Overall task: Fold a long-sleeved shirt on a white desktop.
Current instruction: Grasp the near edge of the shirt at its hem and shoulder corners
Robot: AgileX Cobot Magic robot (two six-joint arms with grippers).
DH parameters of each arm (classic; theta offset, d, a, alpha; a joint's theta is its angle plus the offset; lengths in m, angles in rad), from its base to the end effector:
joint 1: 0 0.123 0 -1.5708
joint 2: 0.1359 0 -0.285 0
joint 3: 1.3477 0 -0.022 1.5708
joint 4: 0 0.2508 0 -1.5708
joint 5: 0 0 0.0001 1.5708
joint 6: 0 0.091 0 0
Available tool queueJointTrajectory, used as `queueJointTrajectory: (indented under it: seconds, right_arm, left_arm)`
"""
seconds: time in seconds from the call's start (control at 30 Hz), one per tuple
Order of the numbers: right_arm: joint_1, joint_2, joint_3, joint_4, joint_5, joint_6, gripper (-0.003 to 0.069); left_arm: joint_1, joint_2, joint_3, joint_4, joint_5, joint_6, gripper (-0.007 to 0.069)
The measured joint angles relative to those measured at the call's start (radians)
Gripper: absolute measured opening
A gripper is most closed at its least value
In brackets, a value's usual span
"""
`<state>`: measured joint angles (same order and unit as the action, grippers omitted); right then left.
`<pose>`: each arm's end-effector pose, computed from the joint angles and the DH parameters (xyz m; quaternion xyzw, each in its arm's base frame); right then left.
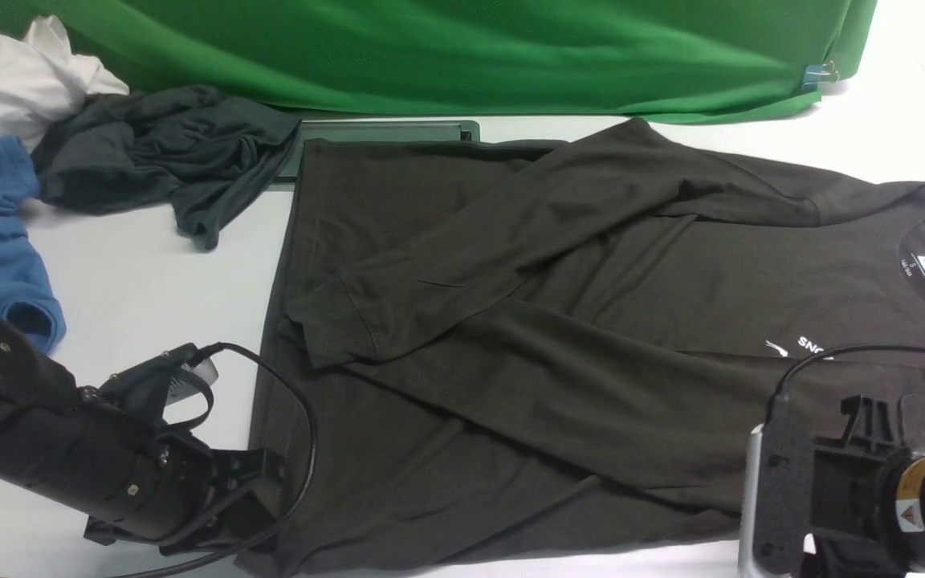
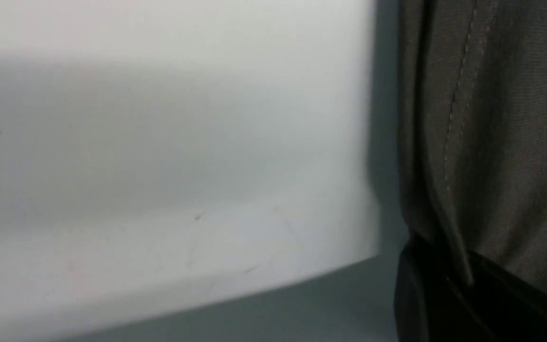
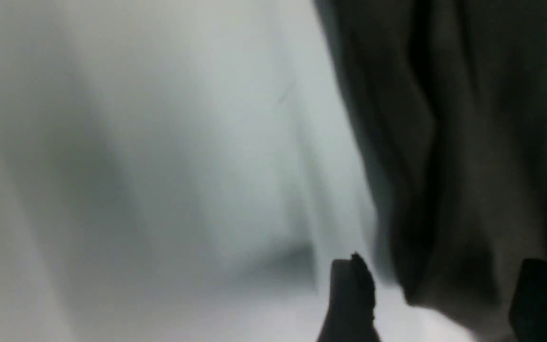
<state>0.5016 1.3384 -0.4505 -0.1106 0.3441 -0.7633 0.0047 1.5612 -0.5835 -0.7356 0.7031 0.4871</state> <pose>0.1775 0.0935 0.1592 -0.6147 0.7594 -0.0565 0.2054 0.2206 -0.0385 0.1432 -0.0460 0.9722 -0.2250 0.0455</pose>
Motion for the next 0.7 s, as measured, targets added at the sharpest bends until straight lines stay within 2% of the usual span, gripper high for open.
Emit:
queueJointTrajectory:
  seconds: [0.27,0.37,0.43,0.47,0.5,0.53,0.6,0.7]
  right_arm:
    - [0.000,0.089,-0.010,0.000,-0.054,0.024,0.0415]
    - [0.000,0.109,-0.014,0.001,-0.075,0.052,0.0326]
    - [0.000,0.113,-0.022,0.002,-0.065,0.061,0.0224]
    - [0.000,0.114,-0.026,0.002,-0.059,0.063,0.0201]
    - [0.000,0.120,-0.040,0.003,-0.027,0.069,0.0122]
    - [0.000,0.123,-0.053,0.002,0.004,0.072,0.0080]
    - [0.000,0.130,-0.084,0.001,0.076,0.076,0.0043]
    - [0.000,0.133,-0.139,0.004,0.175,0.100,0.0035]
  left_arm:
    - [0.000,0.000,0.000,-0.017,-0.001,0.011,0.0028]
    - [0.000,0.001,0.000,-0.019,-0.001,0.011,0.0028]
    - [0.000,0.001,0.000,-0.019,-0.001,0.011,0.0028]
    - [0.000,0.001,0.000,-0.019,-0.001,0.011,0.0028]
    - [0.000,0.001,0.000,-0.020,-0.001,0.012,0.0028]
    - [0.000,0.001,0.000,-0.020,-0.001,0.015,0.0028]
    - [0.000,0.001,0.000,-0.020,-0.001,0.020,0.0028]
    - [0.000,-0.015,0.000,-0.020,-0.001,0.029,0.0028]
